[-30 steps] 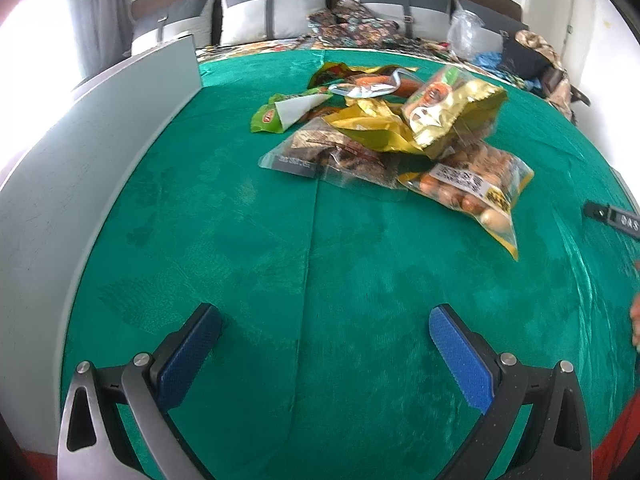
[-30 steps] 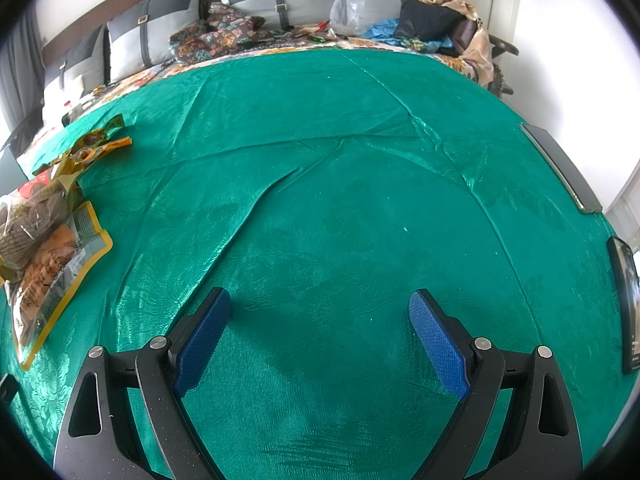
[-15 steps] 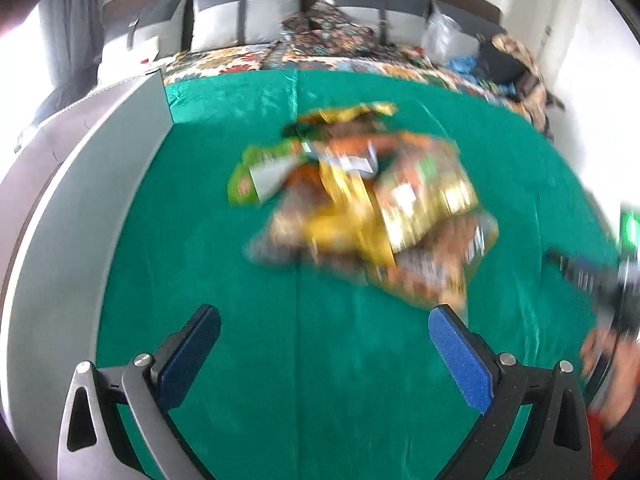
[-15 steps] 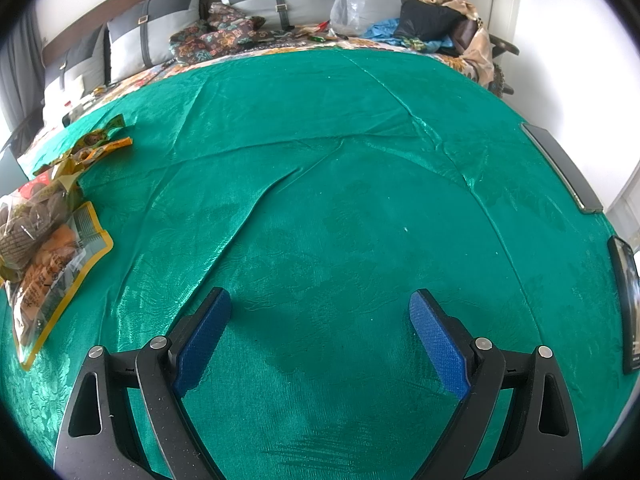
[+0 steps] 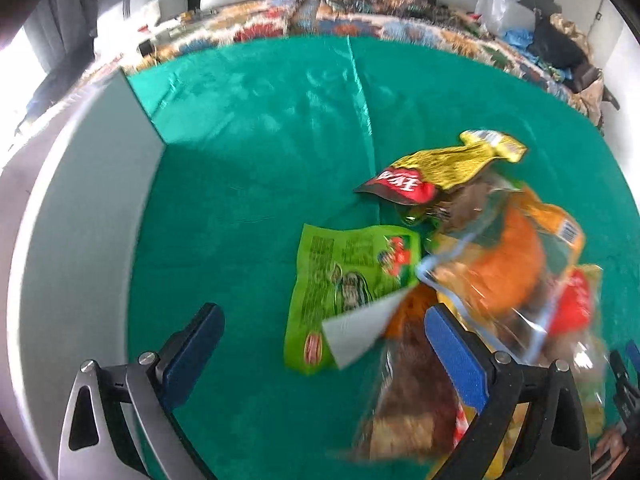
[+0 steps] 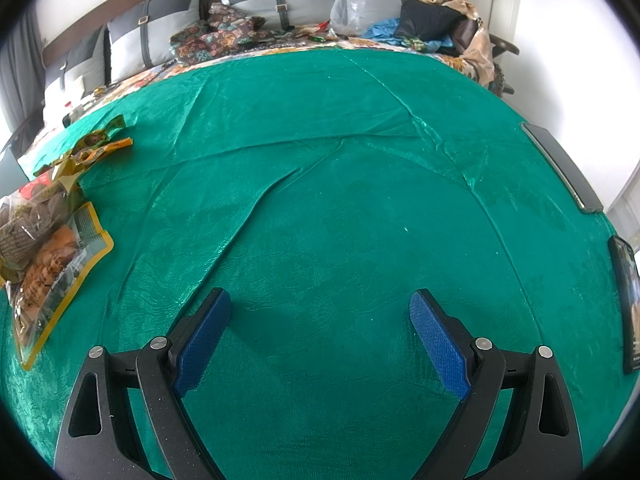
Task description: Organize snacks
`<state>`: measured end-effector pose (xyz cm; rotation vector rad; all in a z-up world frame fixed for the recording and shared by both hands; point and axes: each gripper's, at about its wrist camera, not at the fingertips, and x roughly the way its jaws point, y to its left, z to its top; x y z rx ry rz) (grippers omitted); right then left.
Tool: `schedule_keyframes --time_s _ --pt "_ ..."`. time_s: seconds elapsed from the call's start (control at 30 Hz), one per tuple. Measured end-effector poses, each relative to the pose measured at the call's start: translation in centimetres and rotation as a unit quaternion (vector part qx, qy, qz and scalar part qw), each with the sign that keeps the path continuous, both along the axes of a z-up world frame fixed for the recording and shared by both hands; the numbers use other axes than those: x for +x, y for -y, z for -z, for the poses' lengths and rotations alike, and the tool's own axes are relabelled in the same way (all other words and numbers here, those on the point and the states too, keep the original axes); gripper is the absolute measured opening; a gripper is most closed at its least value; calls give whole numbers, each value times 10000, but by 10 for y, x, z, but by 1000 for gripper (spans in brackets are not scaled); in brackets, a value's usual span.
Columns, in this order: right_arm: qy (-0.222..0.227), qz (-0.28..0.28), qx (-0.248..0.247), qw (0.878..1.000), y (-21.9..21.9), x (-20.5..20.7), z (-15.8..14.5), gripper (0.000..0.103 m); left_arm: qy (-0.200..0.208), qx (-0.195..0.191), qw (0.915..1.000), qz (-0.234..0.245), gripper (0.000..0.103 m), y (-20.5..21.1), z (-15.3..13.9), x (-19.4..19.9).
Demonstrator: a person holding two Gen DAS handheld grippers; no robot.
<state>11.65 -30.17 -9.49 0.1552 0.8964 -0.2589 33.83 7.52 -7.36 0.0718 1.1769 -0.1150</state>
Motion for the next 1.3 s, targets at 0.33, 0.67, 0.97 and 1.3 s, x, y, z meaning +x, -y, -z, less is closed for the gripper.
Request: schedule_keyframes --time_s 0.33,0.67,0.97,1.3 --pt "2 -2 4 10000 -1 1 0 93 327 -41 9995 -22 67 1 15 7" --pt "4 -4 6 10000 -1 1 0 93 607 106 9968 -512 64 -23 17 -79" --pt "5 -5 7 10000 0 1 0 93 771 -11 9927 -929 64 -31 13 -168" --pt "7 -7 9 10000 -2 2 0 93 1042 88 9925 -629 86 -15 28 -187"
